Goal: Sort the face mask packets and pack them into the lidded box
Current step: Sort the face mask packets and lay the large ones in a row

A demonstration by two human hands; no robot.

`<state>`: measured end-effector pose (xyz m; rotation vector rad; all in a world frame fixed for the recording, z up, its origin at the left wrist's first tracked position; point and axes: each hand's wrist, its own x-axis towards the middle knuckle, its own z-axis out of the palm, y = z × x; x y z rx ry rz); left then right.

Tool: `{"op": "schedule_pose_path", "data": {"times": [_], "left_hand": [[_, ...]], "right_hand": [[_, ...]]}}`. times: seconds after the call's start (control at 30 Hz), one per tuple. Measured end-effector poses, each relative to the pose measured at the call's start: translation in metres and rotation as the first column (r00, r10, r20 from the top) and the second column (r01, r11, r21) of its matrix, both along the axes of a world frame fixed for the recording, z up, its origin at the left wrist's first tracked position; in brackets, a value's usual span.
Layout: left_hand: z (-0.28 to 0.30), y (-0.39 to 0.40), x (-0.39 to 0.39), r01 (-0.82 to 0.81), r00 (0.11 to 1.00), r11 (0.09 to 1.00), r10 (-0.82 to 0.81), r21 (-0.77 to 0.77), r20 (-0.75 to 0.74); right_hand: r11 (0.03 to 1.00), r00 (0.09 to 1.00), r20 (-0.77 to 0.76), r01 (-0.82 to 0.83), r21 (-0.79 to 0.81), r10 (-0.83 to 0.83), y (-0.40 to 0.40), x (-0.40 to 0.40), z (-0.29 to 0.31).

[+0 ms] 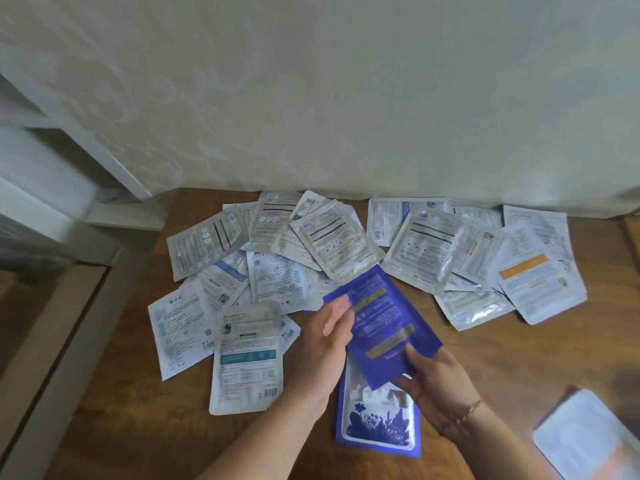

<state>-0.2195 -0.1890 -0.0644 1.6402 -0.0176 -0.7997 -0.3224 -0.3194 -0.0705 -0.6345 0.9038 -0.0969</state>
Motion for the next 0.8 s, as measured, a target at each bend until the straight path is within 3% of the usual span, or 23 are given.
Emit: {"op": "schedule_pose_path", "data": {"times": [0.07,0.1,0.13,0.17,0.23,0.27,0.33,0.37,0.43,0.53,0.57,0.6,0.63,0.67,0.73,0.8], "left_hand": [[-0.001,-0.002,0.001,-0.017,0.979,0.997,0.002,-0.070,-0.206],[0.002,-0.002,0.003,-0.023,0.954,0.993,-0.012,-0.112,-0.301],[0.007,0.000,0.005,-0.038,0.918,0.987,-0.028,-0.157,-0.396],[0.012,0.001,0.006,-0.063,0.881,0.978,-0.039,-0.197,-0.472],[0.020,0.006,0.010,-0.107,0.832,0.949,-0.077,-0.296,-0.549],[0.025,0.009,0.012,-0.128,0.806,0.930,-0.105,-0.346,-0.582],[0.030,0.015,0.014,-0.164,0.752,0.909,-0.136,-0.383,-0.645],[0.032,0.016,0.014,-0.174,0.733,0.903,-0.147,-0.393,-0.664],[0.028,0.022,0.015,-0.171,0.722,0.899,-0.164,-0.404,-0.672],[0.025,0.032,0.018,-0.058,0.759,0.920,-0.211,-0.387,-0.616],[0.024,0.035,0.019,0.007,0.769,0.919,-0.256,-0.393,-0.585],[0.022,0.038,0.019,0.077,0.765,0.906,-0.321,-0.415,-0.558],[0.020,0.041,0.019,0.155,0.755,0.888,-0.390,-0.434,-0.528],[0.019,0.043,0.019,0.225,0.738,0.865,-0.452,-0.448,-0.502],[0.020,0.043,0.017,0.292,0.699,0.842,-0.511,-0.453,-0.499],[0.021,0.042,0.015,0.309,0.661,0.812,-0.557,-0.495,-0.502]], "right_hand": [[0.969,0.992,-0.018,-0.123,-0.216,0.122,0.001,-0.005,0.002],[0.866,0.970,-0.087,-0.241,-0.438,0.227,0.001,-0.008,0.003],[0.656,0.927,-0.188,-0.365,-0.661,0.325,0.005,-0.010,0.006],[0.385,0.877,-0.303,-0.444,-0.809,0.374,0.011,-0.012,0.010],[-0.088,0.839,-0.392,-0.389,-0.917,0.378,0.030,-0.014,0.025],[-0.268,0.835,-0.418,-0.337,-0.903,0.358,0.041,-0.013,0.027],[-0.476,0.821,-0.479,-0.303,-0.826,0.310,0.059,-0.011,0.029],[-0.519,0.823,-0.491,-0.297,-0.801,0.287,0.063,-0.010,0.030],[-0.509,0.848,-0.437,-0.245,-0.825,0.300,0.061,-0.014,0.028],[-0.232,0.947,-0.185,-0.124,-0.965,0.263,0.031,-0.018,0.045],[-0.212,0.963,-0.162,-0.116,-0.970,0.216,0.015,-0.013,0.054],[-0.268,0.963,-0.210,-0.160,-0.950,0.171,0.000,-0.004,0.061],[-0.324,0.934,-0.316,-0.251,-0.912,0.166,-0.015,0.006,0.070],[-0.309,0.865,-0.451,-0.377,-0.873,0.218,-0.028,0.019,0.078],[-0.147,0.650,-0.631,-0.638,-0.756,0.423,-0.045,0.040,0.091],[-0.066,0.517,-0.617,-0.733,-0.678,0.594,-0.056,0.051,0.086]]}}
